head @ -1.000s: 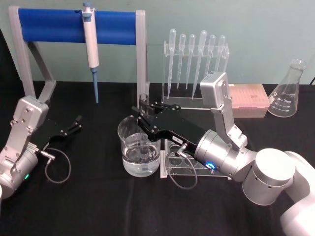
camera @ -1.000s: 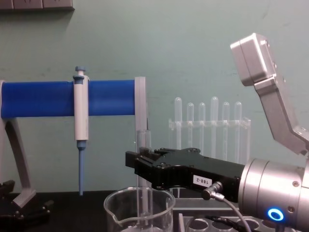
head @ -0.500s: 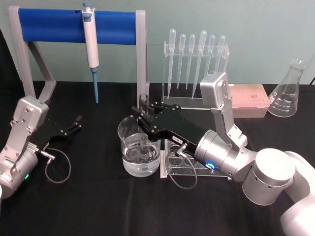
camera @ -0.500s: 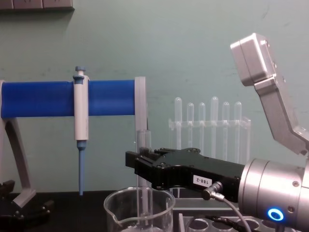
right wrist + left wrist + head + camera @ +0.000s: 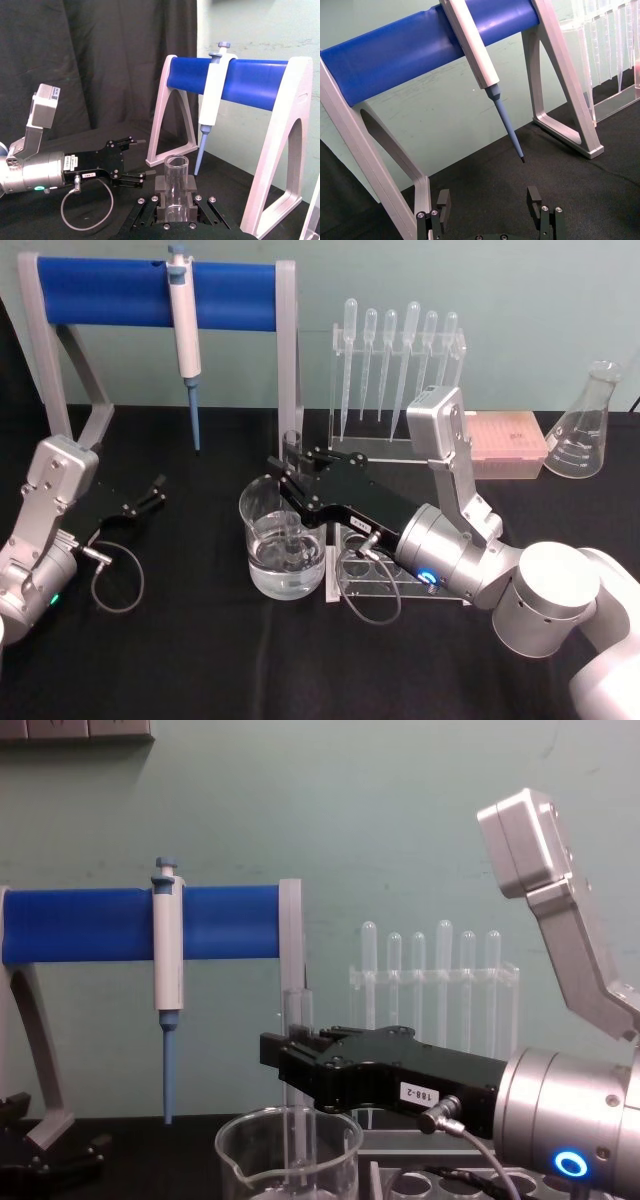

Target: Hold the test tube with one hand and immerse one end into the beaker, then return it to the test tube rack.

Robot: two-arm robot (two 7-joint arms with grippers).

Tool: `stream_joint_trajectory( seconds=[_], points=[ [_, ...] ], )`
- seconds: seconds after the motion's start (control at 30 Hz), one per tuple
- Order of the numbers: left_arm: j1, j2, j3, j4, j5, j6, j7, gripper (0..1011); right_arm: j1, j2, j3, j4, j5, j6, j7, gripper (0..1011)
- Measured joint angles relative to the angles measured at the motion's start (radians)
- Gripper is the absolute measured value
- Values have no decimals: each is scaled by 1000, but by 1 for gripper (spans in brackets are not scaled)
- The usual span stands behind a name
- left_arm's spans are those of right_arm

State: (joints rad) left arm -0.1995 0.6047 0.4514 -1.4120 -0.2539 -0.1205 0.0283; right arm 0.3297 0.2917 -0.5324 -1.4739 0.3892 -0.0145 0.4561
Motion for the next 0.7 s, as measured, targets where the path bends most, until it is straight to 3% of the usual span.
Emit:
stream_joint_trajectory(
  seconds=[0.7],
  points=[
    [0,0,0,0,0,0,0,1000,0,0,0,0,0,0,0,226]
  ],
)
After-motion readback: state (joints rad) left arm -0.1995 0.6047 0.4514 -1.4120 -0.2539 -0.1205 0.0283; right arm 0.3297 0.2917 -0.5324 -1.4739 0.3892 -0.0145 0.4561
